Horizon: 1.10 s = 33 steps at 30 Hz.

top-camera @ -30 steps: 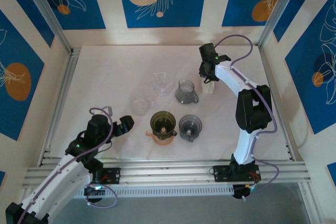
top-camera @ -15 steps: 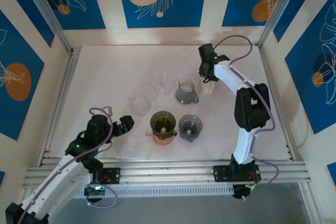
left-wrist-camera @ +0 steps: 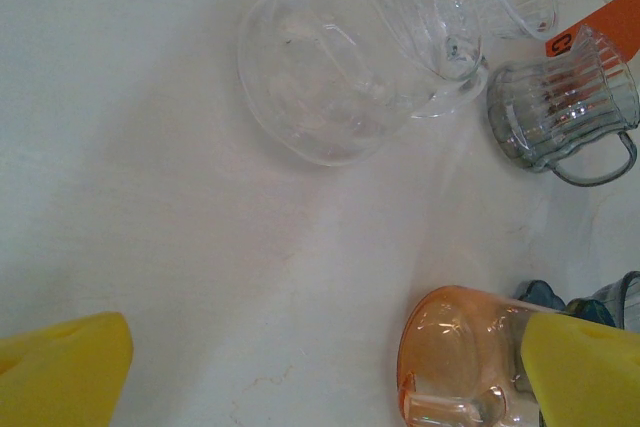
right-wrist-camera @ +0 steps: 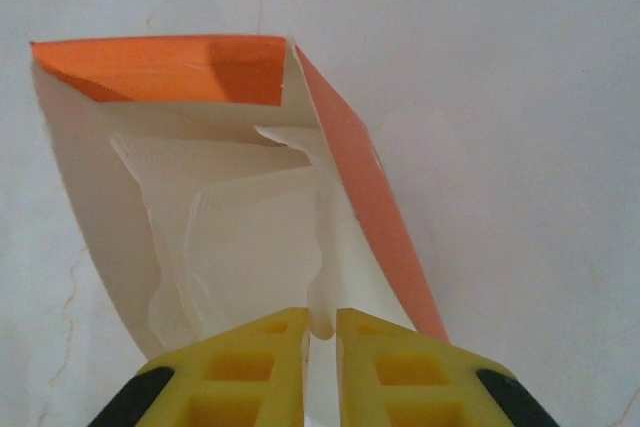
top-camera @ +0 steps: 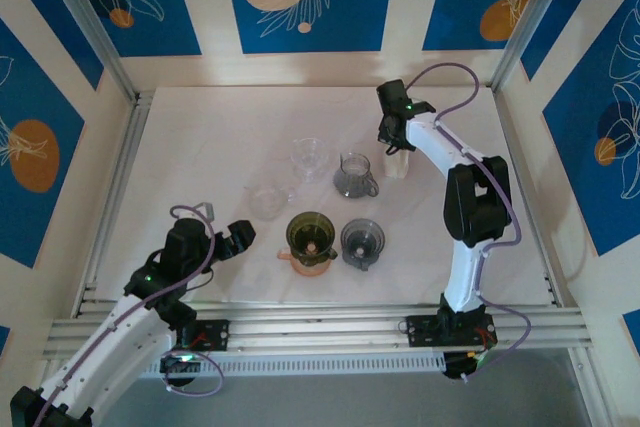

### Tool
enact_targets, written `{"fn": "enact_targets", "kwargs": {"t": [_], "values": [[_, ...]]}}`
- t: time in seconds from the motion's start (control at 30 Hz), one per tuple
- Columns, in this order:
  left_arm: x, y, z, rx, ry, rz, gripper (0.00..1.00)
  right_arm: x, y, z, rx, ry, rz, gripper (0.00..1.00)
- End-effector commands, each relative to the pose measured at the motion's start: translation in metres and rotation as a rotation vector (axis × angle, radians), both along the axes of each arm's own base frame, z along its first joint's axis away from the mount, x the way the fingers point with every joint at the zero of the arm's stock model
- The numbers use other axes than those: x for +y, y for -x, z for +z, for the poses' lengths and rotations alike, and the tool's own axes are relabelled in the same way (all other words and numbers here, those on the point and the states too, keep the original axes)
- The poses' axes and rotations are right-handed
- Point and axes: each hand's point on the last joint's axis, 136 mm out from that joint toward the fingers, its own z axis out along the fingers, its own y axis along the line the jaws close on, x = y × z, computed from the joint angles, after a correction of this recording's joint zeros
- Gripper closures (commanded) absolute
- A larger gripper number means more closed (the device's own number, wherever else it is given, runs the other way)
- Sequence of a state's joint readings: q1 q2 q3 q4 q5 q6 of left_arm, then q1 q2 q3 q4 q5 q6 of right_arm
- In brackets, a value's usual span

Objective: Place the coffee filter in the dripper

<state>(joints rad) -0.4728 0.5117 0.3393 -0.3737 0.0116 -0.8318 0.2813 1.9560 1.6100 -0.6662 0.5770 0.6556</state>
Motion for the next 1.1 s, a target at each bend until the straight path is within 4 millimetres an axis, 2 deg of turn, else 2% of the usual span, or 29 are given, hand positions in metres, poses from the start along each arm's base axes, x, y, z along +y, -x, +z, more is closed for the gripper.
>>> {"fn": "enact_targets", "kwargs": {"t": [0.0, 0.13, 0.2, 0.43, 0.67, 0.9, 1.07], "values": [[-0.001, -0.002, 0.006, -0.014, 0.018, 0.002, 0.00, -0.006, -0.005, -0.001, 0.006, 0.043, 0.002, 0.88], [-0.001, -0.002, 0.005, -0.014, 0.018, 0.002, 0.00, -0.007, -0.005, -0.003, 0.012, 0.063, 0.014, 0.95], [-0.001, -0.002, 0.005, -0.012, 0.018, 0.002, 0.00, -0.004, -0.006, 0.003, -0.006, 0.069, 0.032, 1.00], [-0.001, -0.002, 0.005, -0.014, 0.020, 0.003, 0.00, 0.006, -0.004, 0.041, -0.088, 0.096, 0.103, 1.00], [-0.001, -0.002, 0.005, -0.014, 0.021, 0.002, 0.00, 0.003, 0.007, 0.063, -0.112, 0.094, 0.113, 1.00], [-0.001, -0.002, 0.007, -0.015, 0.024, 0.000, 0.00, -0.003, 0.024, 0.083, -0.134, 0.102, 0.122, 1.00], [-0.002, -0.003, 0.011, -0.022, 0.027, -0.004, 0.00, -0.008, 0.045, 0.110, -0.184, 0.089, 0.141, 1.00]]}}
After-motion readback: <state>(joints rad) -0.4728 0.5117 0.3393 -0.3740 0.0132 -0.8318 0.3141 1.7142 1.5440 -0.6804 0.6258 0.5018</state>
